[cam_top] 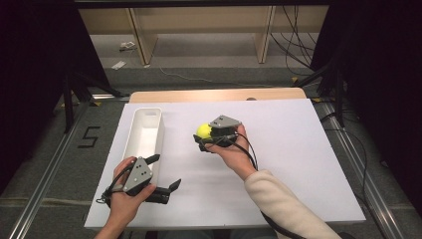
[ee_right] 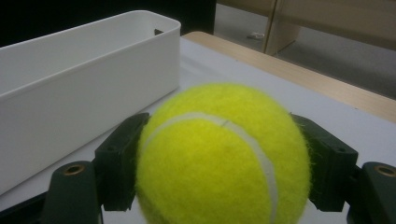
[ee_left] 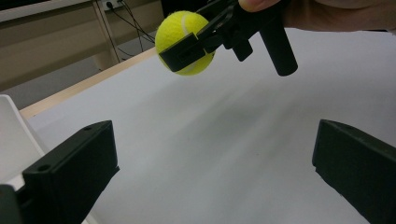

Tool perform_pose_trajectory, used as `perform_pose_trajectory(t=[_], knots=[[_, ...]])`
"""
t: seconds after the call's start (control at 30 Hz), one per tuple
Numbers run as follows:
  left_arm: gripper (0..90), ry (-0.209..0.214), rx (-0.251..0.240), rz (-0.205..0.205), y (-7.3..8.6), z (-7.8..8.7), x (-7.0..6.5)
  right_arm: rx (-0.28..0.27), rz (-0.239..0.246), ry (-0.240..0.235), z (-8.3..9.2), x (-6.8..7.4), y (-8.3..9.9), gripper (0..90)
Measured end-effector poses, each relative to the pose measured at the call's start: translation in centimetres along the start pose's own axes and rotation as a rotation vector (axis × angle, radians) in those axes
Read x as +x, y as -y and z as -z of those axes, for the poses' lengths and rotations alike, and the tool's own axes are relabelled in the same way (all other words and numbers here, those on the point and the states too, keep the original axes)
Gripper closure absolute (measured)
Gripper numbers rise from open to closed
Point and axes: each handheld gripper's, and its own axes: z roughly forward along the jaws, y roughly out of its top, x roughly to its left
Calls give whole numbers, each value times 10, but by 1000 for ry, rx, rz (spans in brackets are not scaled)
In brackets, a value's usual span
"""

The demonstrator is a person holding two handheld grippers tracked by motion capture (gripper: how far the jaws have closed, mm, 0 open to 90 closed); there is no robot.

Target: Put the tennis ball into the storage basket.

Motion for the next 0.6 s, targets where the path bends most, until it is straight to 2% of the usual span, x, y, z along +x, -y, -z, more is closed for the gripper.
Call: perform_pose_trajectory(t=[0.6], knots=[[0, 4, -4, 5, 0, 0, 0, 7, 5, -12, -7, 8, 0, 269]])
